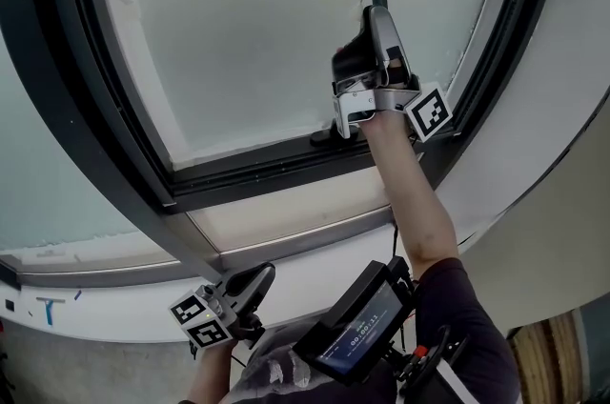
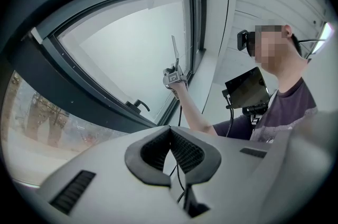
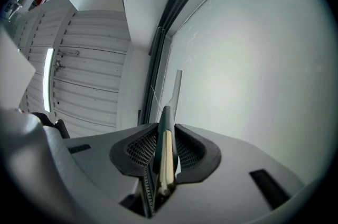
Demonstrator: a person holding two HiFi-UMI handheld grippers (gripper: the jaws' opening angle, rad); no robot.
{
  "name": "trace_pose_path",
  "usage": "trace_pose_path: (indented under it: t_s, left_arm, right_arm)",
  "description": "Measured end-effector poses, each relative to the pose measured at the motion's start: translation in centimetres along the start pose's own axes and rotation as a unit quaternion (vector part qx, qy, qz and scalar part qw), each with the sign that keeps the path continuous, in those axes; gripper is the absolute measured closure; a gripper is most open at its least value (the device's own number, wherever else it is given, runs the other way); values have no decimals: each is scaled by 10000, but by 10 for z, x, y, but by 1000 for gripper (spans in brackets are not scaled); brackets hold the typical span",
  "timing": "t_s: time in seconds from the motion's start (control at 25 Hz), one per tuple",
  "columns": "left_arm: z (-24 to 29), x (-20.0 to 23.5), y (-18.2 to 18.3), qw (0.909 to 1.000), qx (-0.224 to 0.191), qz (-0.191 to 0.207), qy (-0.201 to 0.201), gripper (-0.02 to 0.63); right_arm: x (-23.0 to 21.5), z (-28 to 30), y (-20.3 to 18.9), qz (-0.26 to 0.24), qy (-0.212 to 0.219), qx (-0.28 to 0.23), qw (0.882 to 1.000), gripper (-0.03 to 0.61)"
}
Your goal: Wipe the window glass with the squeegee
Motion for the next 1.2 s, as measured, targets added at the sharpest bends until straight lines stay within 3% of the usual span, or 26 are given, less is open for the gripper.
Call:
trace_pose_path:
  t_s: [0.76, 1.2]
  left_arm:
    - [7, -25, 40, 9993, 140, -344, -95, 609]
    - [12, -9, 13, 9994, 221, -283, 5, 609]
  right_arm:
    - [4, 1, -4, 377, -245, 73, 9990, 488]
    - [-16, -51, -43, 708, -319, 98, 9969, 488]
Point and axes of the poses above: the fingertips, and each gripper's own axes: z forward along the fingers, x to its left, y out of its top, the point moved 8 cm from there along -z, backward along the fingers, and after that the axes turned 15 degrees about x, right-handed, at the moved point
